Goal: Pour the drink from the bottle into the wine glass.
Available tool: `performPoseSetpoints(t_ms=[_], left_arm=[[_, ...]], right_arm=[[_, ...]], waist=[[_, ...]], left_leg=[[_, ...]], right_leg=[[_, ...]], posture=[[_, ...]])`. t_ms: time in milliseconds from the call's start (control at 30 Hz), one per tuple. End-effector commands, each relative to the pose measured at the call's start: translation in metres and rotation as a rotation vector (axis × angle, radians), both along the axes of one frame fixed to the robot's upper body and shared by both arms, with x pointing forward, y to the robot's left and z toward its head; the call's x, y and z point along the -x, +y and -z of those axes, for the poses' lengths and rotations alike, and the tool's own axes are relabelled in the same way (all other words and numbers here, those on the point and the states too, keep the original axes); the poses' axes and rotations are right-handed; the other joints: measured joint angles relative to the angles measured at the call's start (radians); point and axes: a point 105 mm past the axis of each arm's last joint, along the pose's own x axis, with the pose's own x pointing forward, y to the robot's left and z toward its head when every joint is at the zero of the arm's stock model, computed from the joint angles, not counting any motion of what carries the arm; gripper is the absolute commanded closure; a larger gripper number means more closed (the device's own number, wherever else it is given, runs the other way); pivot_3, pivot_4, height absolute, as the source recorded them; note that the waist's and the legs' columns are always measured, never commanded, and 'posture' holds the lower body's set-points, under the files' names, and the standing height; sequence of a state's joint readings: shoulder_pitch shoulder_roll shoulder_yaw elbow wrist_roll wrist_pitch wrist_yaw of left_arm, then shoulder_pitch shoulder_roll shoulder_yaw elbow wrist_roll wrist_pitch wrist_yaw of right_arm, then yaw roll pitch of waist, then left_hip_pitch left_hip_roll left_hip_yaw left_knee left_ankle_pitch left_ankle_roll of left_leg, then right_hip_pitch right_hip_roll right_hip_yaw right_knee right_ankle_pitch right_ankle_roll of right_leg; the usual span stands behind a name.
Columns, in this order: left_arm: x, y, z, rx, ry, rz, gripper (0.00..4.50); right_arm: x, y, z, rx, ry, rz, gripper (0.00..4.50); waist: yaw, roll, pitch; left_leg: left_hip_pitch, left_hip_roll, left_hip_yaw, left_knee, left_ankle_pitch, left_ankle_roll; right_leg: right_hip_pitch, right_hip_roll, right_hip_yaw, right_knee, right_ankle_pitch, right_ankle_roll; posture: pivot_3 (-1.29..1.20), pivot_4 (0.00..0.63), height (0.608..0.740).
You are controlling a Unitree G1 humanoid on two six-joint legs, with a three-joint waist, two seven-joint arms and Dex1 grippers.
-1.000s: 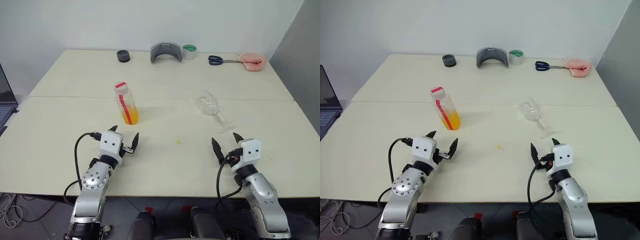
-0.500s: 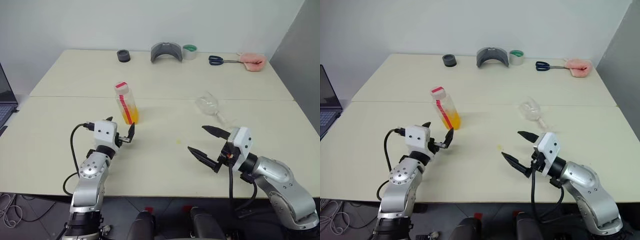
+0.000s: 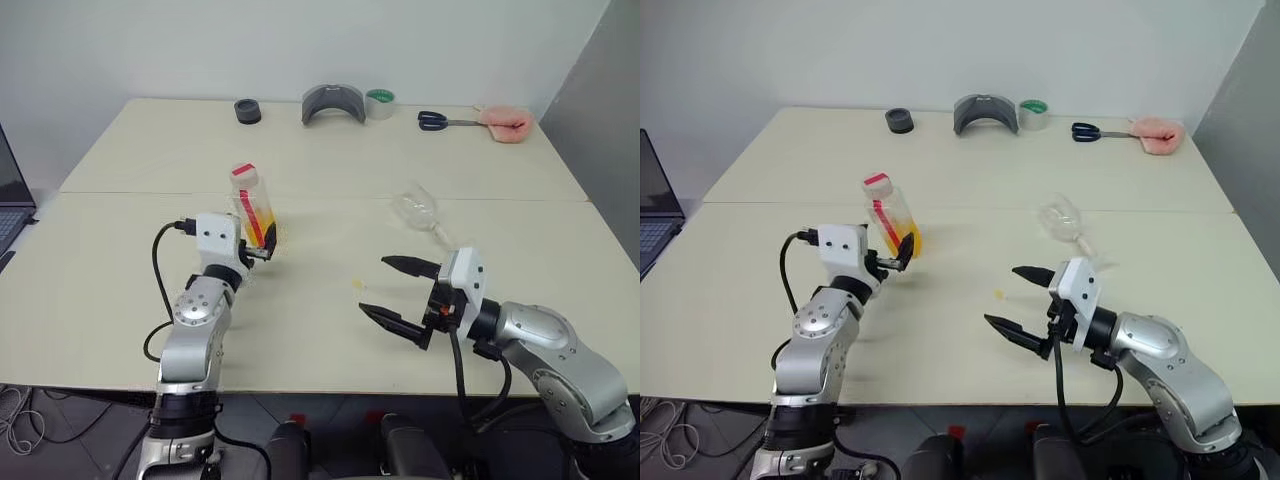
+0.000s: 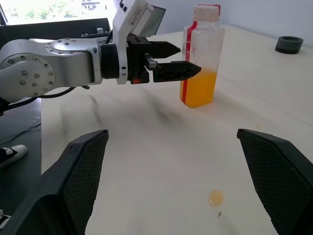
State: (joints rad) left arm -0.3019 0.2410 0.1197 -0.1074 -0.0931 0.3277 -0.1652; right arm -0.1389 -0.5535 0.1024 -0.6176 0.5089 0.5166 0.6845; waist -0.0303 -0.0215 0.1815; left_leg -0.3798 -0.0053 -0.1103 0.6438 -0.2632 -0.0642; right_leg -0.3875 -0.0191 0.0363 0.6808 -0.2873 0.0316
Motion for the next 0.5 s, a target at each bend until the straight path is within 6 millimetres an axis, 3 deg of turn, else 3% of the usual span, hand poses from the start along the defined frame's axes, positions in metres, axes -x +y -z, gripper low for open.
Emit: performPoseSetpoints(t_ms=[33, 500], left_arm=[[-0.006, 0.000, -0.011, -0.016, -0.035, -0.013, 0.04], [-0.032, -0.005, -0.027, -0.010, -0.059, -0.038, 0.04]], right_arm=[[0.000, 0.004, -0.011, -0.013, -0.050, -0.033, 0.00], [-0.009, 0.010, -0.025, -0.029, -0.078, -0.057, 0.00]], waist=[[0.000, 0.000, 0.000], [0.000, 0.000, 0.000]], left_leg=[[0.000, 0.000, 0.000, 0.000, 0.000, 0.000], [-0.001, -0.001, 0.000, 0.000, 0.000, 0.000]], right_leg=[[0.000, 0.000, 0.000, 0.000, 0.000, 0.000], [0.000, -0.001, 0.000, 0.000, 0.000, 0.000]], posture=[[0.00, 0.150, 0.740], [0.00, 0.150, 0.740]])
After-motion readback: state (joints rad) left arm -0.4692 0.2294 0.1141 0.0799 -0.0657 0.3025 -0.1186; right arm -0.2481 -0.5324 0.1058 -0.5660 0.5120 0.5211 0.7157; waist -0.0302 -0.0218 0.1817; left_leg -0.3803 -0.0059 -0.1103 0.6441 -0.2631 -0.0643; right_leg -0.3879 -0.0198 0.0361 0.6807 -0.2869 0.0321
